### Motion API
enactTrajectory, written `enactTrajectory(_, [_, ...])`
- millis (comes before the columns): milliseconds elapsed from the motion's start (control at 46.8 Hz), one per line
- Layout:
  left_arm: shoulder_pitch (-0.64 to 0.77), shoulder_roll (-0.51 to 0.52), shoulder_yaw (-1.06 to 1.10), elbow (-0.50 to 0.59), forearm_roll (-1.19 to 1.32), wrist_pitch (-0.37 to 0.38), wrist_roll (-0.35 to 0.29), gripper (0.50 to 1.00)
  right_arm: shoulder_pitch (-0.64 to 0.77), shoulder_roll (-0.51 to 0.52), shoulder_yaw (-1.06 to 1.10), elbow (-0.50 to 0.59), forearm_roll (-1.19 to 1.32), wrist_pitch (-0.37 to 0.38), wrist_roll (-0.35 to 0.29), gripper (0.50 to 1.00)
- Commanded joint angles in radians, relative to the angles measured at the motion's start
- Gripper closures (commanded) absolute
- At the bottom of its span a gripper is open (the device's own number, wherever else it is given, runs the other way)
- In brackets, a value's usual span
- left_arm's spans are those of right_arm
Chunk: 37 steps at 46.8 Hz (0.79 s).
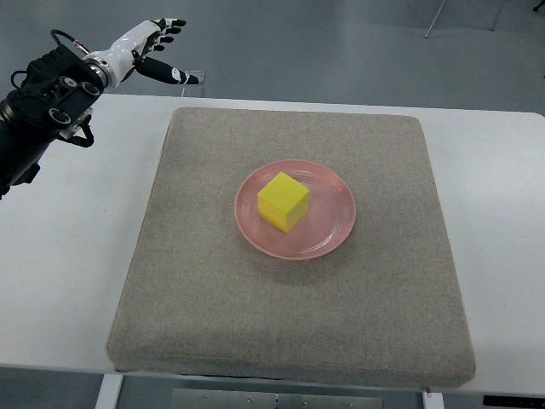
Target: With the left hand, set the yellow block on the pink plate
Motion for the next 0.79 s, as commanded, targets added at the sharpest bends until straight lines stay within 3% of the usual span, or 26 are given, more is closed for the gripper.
enactTrajectory(0, [0.010, -0.008, -0.020, 0.014, -0.119, 0.002, 0.020, 0.544, 0.000, 0.000, 0.000, 0.000, 0.000, 0.000, 0.000, 0.576])
enactTrajectory(128, [0.036, -0.014, -0.103, 0.025, -0.241, -0.005, 0.019, 0.544, 0.000, 0.000, 0.000, 0.000, 0.000, 0.000, 0.000, 0.576])
enactTrajectory(384, [0.093, -0.014, -0.388, 0.026, -0.253, -0.015, 0.020, 0.546, 0.000, 0.000, 0.000, 0.000, 0.000, 0.000, 0.000, 0.576])
enactTrajectory(640, [0.128, -0.027, -0.572, 0.037, -0.254, 0.023, 0.095, 0.557, 0.000, 0.000, 0.000, 0.000, 0.000, 0.000, 0.000, 0.576])
enactTrajectory(768, [0.129, -0.037, -0.598, 0.037, -0.264, 0.037, 0.103, 0.557, 0.000, 0.000, 0.000, 0.000, 0.000, 0.000, 0.000, 0.576])
